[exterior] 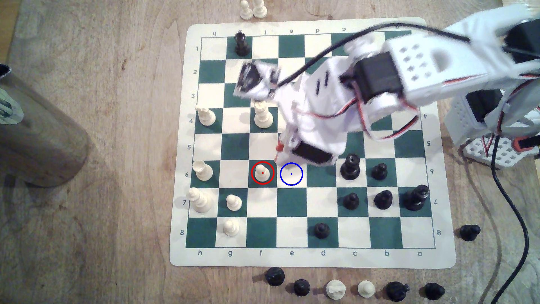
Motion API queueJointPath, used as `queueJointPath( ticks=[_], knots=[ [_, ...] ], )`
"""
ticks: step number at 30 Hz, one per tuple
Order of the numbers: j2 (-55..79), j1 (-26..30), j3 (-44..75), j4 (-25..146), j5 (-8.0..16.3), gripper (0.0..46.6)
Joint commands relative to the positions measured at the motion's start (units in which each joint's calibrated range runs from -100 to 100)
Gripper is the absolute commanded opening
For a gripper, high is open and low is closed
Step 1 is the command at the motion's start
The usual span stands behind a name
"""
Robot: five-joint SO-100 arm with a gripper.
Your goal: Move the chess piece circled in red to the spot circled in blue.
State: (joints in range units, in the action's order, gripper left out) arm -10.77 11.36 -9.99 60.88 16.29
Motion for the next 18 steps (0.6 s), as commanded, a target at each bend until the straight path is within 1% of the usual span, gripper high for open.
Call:
queueJointPath(
  ticks=[1, 4, 18],
  knots=[
    [1.7, -0.2, 5.1, -2.6, 0.7, 6.8],
    [4.9, -0.4, 5.1, -5.0, 1.2, 8.6],
    [13.4, -2.6, 5.8, -10.4, 1.2, 9.6]
  ],
)
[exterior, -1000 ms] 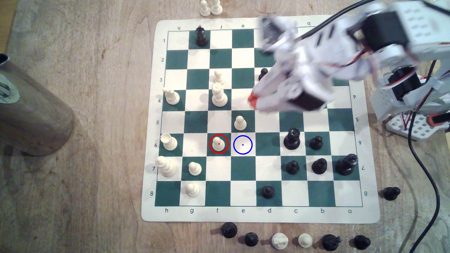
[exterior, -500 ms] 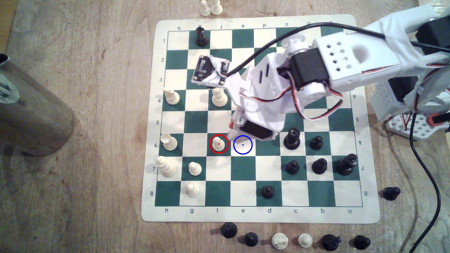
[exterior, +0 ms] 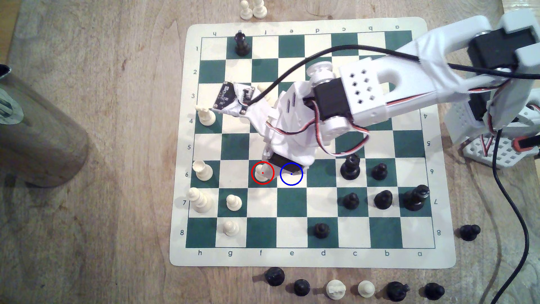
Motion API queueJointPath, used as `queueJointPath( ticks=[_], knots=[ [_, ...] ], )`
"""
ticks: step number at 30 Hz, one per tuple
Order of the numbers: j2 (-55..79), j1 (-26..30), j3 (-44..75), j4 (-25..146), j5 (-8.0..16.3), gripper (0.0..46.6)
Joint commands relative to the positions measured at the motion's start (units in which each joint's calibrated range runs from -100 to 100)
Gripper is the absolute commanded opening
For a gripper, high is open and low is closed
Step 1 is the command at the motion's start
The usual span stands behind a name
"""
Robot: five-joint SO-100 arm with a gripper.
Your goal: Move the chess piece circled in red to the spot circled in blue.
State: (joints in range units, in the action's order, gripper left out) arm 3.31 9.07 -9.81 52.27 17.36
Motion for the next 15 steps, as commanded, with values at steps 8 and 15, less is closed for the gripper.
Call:
queueJointPath(
  ticks=[8, 15],
  knots=[
    [3.0, -0.5, 6.6, -4.8, 0.1, 9.7],
    [4.5, -1.6, 7.3, -5.7, 0.0, 9.7]
  ],
)
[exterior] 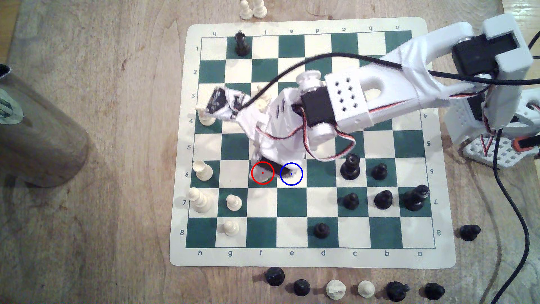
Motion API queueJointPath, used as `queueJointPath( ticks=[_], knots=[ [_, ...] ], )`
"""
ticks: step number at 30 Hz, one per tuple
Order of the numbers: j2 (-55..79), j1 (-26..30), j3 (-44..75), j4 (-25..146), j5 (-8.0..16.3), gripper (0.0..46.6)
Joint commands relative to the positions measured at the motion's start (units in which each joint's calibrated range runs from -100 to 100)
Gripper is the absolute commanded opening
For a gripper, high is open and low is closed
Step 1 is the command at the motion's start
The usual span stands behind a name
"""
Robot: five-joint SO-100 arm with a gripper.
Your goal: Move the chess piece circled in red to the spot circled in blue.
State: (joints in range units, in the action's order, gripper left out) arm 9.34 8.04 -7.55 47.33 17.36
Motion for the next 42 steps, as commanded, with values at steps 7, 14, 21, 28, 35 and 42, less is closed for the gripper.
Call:
queueJointPath(
  ticks=[7, 14, 21, 28, 35, 42],
  knots=[
    [-0.1, -0.5, 4.7, -1.1, -0.1, 9.3],
    [0.8, -0.4, 4.6, -1.1, -0.2, 9.0],
    [1.5, -0.2, 4.4, -1.1, -0.2, 8.6],
    [3.5, -0.1, 4.5, -1.9, -0.2, 8.3],
    [3.4, 0.1, 4.4, -2.0, -0.2, 7.5],
    [3.5, 0.7, 4.4, -1.1, -1.2, 0.2]
  ],
)
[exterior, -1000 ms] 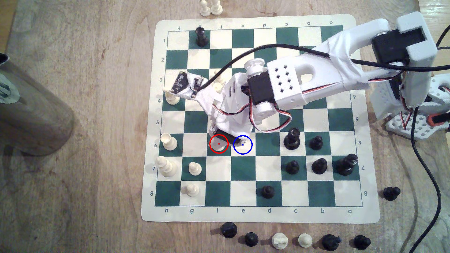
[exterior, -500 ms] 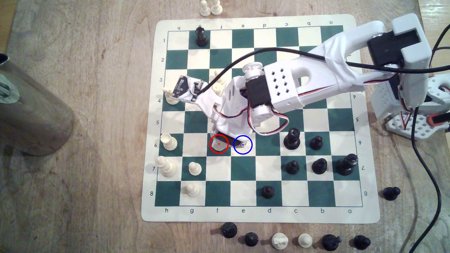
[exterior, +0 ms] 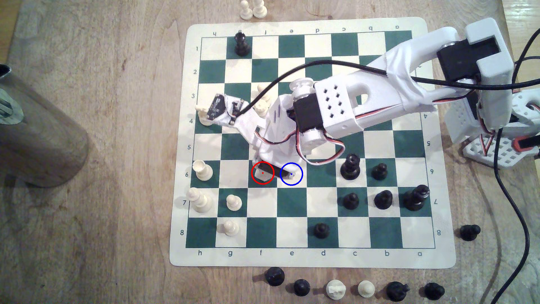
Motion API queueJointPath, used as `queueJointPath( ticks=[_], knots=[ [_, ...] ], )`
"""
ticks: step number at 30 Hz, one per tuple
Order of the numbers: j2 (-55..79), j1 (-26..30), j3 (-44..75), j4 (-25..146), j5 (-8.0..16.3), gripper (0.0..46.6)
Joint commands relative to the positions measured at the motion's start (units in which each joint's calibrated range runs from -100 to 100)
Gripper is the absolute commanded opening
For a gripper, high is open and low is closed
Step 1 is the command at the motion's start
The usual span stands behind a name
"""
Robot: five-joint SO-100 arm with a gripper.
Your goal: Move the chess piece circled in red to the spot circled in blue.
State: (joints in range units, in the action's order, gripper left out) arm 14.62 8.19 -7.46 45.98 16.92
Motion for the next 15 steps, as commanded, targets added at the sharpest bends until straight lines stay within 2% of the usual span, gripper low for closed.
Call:
queueJointPath(
  ticks=[1, 7, 15],
  knots=[
    [-1.7, 0.6, 4.3, 0.2, -0.8, 0.2],
    [-4.1, 0.3, 5.0, -0.3, -0.4, 0.2],
    [-13.7, -1.9, 3.5, -0.8, -1.9, 0.2]
  ],
)
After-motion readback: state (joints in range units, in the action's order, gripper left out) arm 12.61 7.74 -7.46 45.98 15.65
